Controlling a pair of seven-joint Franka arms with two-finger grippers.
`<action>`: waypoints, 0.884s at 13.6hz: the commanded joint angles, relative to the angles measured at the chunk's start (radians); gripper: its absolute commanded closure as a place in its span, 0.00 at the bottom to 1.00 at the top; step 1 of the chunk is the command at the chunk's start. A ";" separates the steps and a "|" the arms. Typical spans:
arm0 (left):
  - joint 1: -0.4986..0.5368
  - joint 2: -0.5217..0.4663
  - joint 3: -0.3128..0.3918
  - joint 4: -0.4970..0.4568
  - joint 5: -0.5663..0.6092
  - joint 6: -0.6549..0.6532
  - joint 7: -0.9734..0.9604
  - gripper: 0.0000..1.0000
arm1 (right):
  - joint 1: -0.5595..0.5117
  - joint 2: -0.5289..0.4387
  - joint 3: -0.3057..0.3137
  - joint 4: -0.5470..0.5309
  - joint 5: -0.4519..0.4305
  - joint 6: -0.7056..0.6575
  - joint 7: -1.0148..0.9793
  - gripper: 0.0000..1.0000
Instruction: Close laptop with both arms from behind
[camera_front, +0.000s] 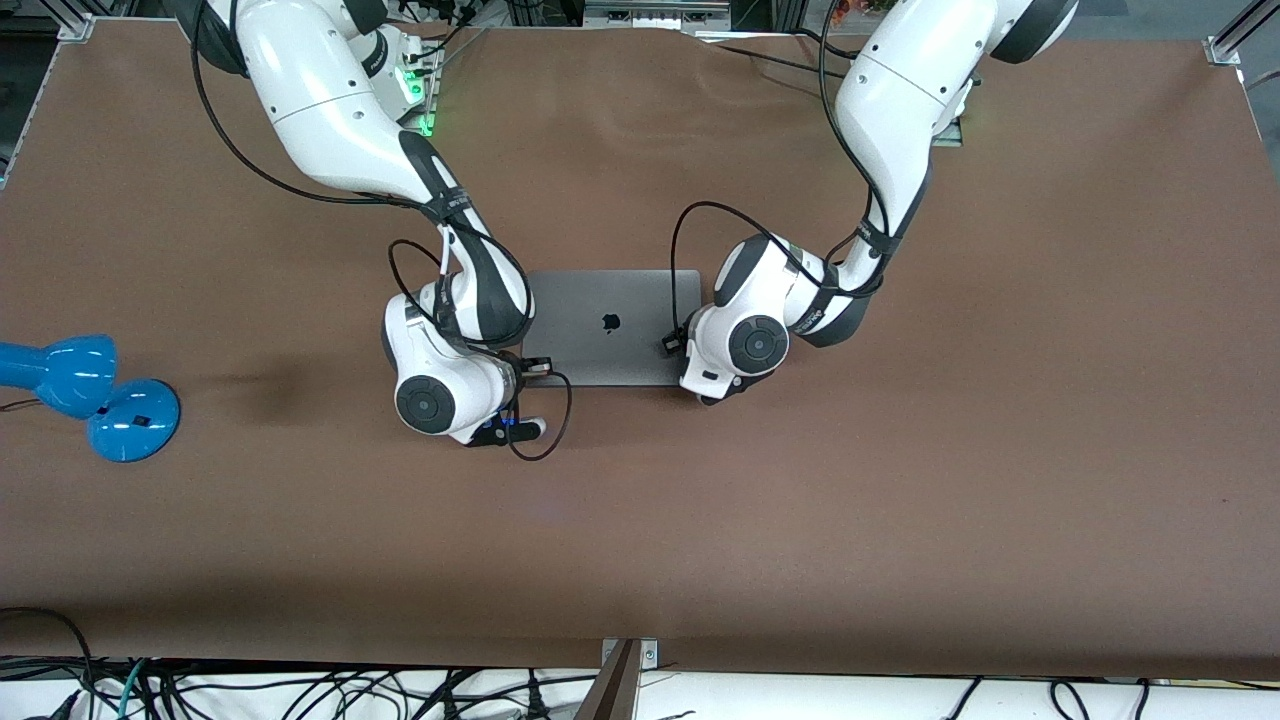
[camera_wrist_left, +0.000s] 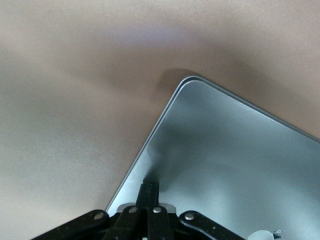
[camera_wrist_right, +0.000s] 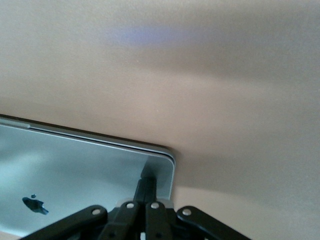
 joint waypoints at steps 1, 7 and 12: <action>-0.004 0.009 0.000 0.015 0.023 0.007 0.012 1.00 | -0.006 0.011 0.007 0.040 -0.013 -0.007 -0.004 1.00; 0.019 -0.029 0.000 0.014 0.049 -0.013 0.007 0.00 | -0.008 -0.060 -0.066 0.084 -0.065 -0.039 -0.008 0.00; 0.060 -0.159 0.002 -0.002 0.104 -0.121 0.012 0.00 | -0.191 -0.298 0.006 0.049 -0.105 -0.262 -0.017 0.00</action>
